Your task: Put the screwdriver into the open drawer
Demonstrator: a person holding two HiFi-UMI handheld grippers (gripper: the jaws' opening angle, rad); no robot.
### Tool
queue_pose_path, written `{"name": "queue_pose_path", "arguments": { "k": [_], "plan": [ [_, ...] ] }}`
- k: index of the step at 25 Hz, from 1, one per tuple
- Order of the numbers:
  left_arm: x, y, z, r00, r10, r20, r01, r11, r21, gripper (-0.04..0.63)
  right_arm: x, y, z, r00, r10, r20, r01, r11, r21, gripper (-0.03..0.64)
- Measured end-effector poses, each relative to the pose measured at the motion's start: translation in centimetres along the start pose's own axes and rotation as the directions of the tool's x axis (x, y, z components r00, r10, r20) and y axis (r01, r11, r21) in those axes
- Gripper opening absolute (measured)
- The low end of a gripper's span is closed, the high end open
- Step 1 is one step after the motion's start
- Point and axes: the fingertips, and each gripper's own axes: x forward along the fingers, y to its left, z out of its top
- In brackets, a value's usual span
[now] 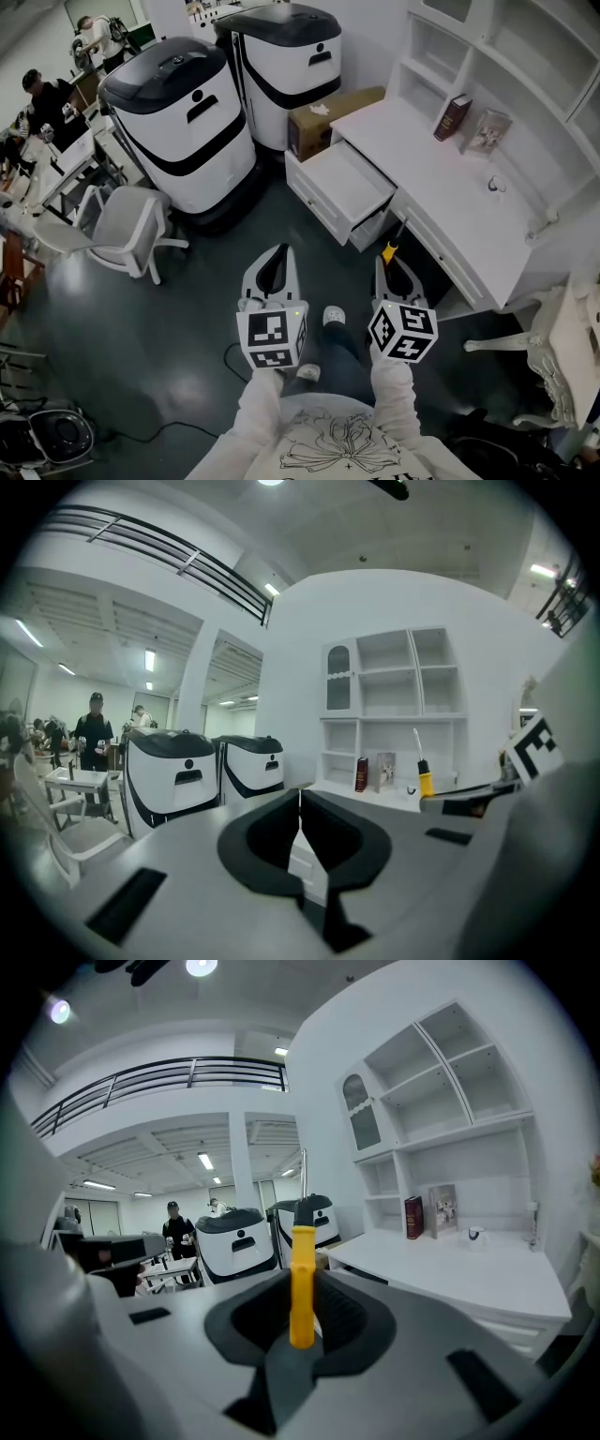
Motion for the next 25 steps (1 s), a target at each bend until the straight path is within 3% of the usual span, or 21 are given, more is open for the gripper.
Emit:
{"name": "queue_pose_path", "arguments": {
  "k": [18, 25],
  "plan": [
    [19.3, 1.4, 5.1, 0.994, 0.107, 0.017, -0.107, 0.994, 0.006, 0.007, 19.7, -6.6, 9.3, 0.992, 0.123, 0.007, -0.123, 0.992, -0.025, 0.067],
    [25.1, 2.4, 5.6, 0.988, 0.154, 0.005, -0.154, 0.988, -0.012, 0.006, 25.9, -8.1, 10.9, 0.985, 0.171, -0.021, -0.172, 0.984, -0.036, 0.067]
  ]
}}
